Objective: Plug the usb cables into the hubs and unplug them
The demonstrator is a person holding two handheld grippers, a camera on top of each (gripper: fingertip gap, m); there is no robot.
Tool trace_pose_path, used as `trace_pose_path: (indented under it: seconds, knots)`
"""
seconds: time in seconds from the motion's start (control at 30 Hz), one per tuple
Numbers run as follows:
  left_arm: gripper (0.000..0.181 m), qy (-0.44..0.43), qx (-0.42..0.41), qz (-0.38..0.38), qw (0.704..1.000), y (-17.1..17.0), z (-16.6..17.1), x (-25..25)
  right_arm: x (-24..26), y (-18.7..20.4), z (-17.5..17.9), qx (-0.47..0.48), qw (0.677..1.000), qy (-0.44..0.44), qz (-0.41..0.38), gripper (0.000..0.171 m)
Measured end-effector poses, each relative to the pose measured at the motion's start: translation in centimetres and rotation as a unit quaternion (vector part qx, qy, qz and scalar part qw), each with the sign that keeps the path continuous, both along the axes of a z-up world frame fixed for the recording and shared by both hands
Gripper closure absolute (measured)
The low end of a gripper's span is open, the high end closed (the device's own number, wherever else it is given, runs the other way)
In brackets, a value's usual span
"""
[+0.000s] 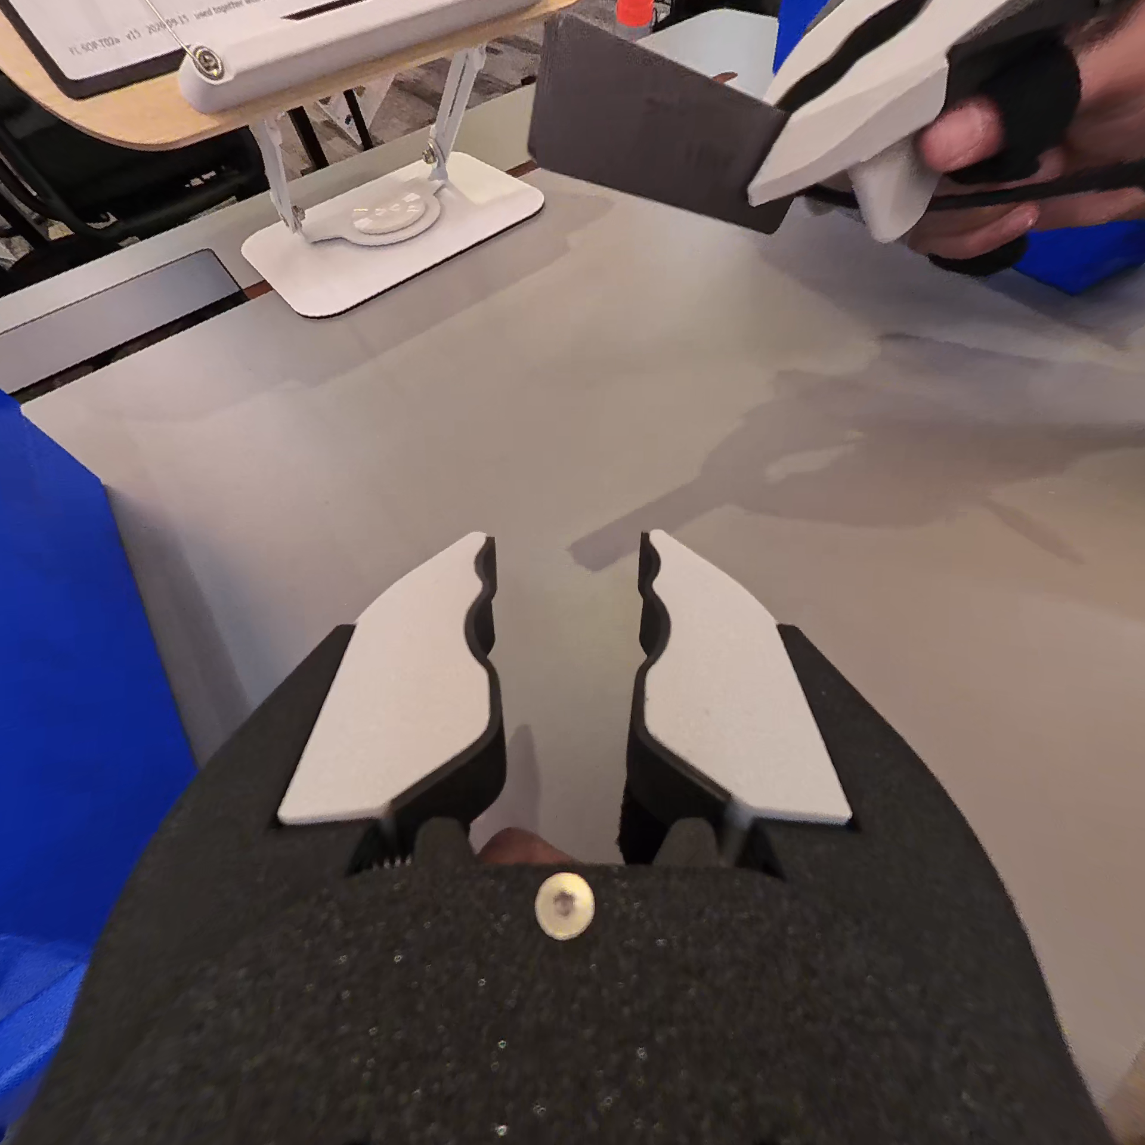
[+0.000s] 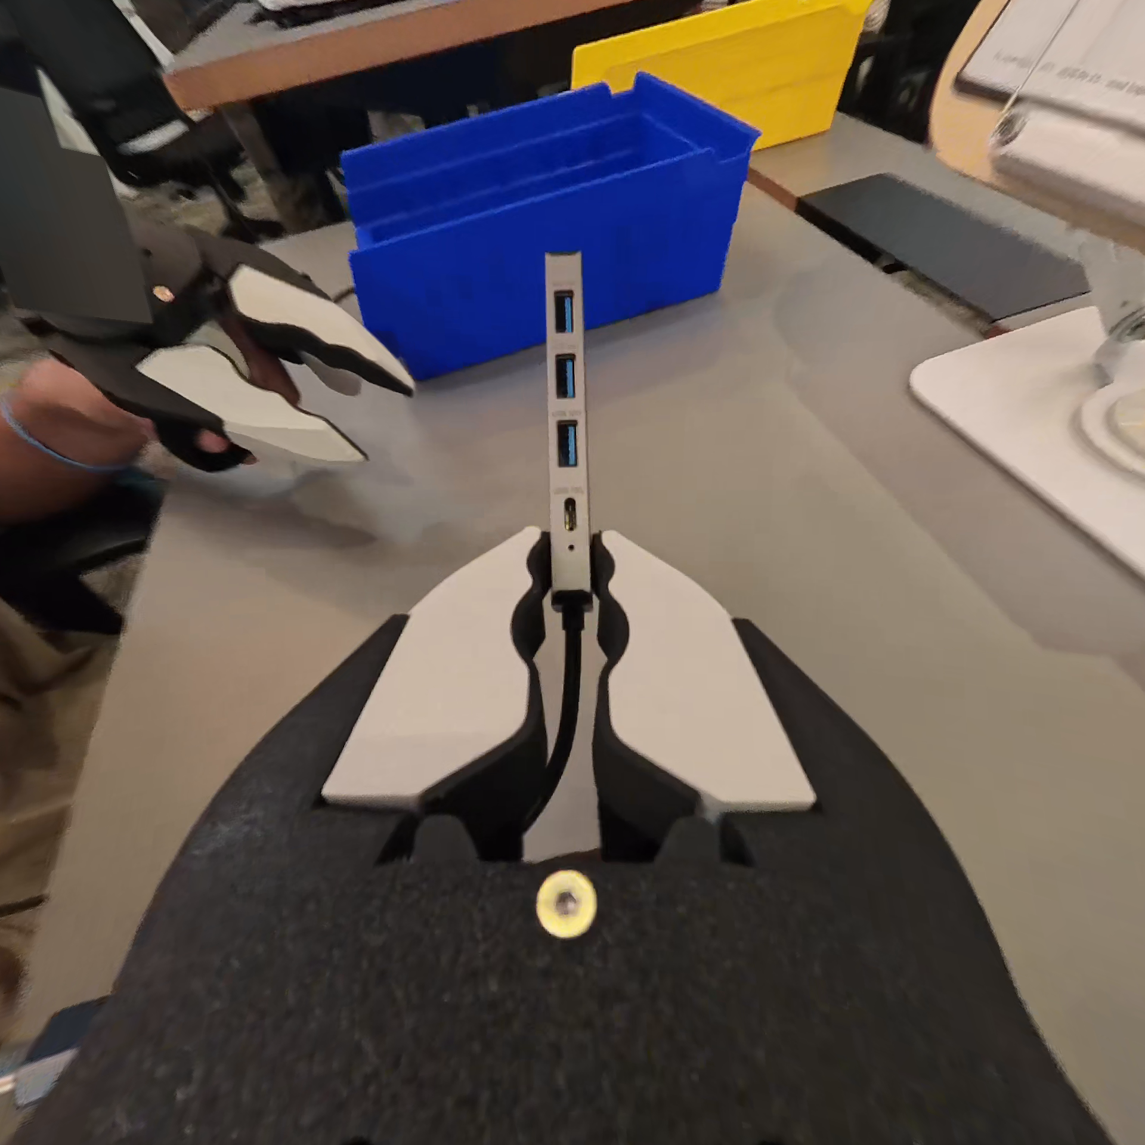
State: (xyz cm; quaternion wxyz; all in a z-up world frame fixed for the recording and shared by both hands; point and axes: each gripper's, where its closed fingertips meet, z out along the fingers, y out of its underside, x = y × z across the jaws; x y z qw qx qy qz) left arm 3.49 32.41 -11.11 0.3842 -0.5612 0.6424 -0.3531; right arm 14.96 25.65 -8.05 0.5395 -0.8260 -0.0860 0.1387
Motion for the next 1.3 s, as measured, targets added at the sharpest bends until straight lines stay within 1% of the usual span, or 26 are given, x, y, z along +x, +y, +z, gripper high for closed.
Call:
trace_pose_path:
  seconds: [0.1, 0.17, 0.23, 0.33, 0.43, 0.53, 0.67, 0.8, 0.87, 1.0, 1.1, 1.23, 1.3]
  knots:
    - [0.138, 0.001, -0.002, 0.002, 1.000, 0.0, -0.1, 0.0, 0.3, -0.3, -0.1, 0.018, 0.995, -0.096, -0.025, 0.159]
    - [0.138, 0.003, -0.005, 0.005, 1.000, 0.2, -0.2, 0.0, 0.7, -0.2, 0.0, 0.027, 0.983, -0.175, -0.047, 0.159]
    - [0.138, 0.001, -0.009, 0.009, 1.000, 0.3, -0.2, -0.1, 1.4, -0.1, 0.2, 0.033, 0.959, -0.273, -0.075, 0.159]
    - [0.138, -0.001, -0.024, 0.016, 1.000, 0.3, -0.4, -1.0, 2.0, 0.1, 0.3, 0.035, 0.912, -0.398, -0.094, 0.159]
    - [0.138, -0.009, -0.034, 0.026, 0.999, 0.1, -0.7, -2.3, 1.8, 0.1, 0.1, 0.041, 0.882, -0.460, -0.095, 0.159]
    - [0.138, -0.014, -0.043, 0.038, 0.998, 0.2, -1.2, -3.0, 1.9, -0.1, 0.0, 0.044, 0.844, -0.525, -0.099, 0.159]
    - [0.138, -0.011, -0.051, 0.040, 0.998, 0.3, -1.8, -2.8, 1.9, -0.1, -0.1, 0.047, 0.823, -0.558, -0.095, 0.159]
    - [0.138, -0.012, -0.055, 0.041, 0.998, 0.3, -2.0, -2.6, 2.0, -0.3, -0.1, 0.051, 0.819, -0.563, -0.092, 0.159]
    - [0.138, -0.016, -0.053, 0.042, 0.998, 0.3, -1.9, -2.5, 2.3, -0.4, -0.3, 0.045, 0.826, -0.554, -0.092, 0.159]
    - [0.138, -0.033, -0.045, 0.049, 0.997, 0.4, -1.5, -2.2, 2.9, -0.6, -0.5, 0.038, 0.828, -0.552, -0.094, 0.159]
    - [0.138, -0.034, -0.040, 0.049, 0.997, 0.4, -1.5, -2.1, 2.8, -0.6, -0.7, 0.038, 0.836, -0.540, -0.091, 0.159]
    - [0.139, -0.046, -0.043, 0.043, 0.997, 0.4, -1.1, -1.5, 2.4, -0.4, -0.8, 0.041, 0.831, -0.549, -0.083, 0.159]
    - [0.138, -0.038, -0.054, 0.023, 0.998, -0.1, -0.8, -0.7, 1.8, -0.3, -0.8, 0.051, 0.827, -0.556, -0.073, 0.159]
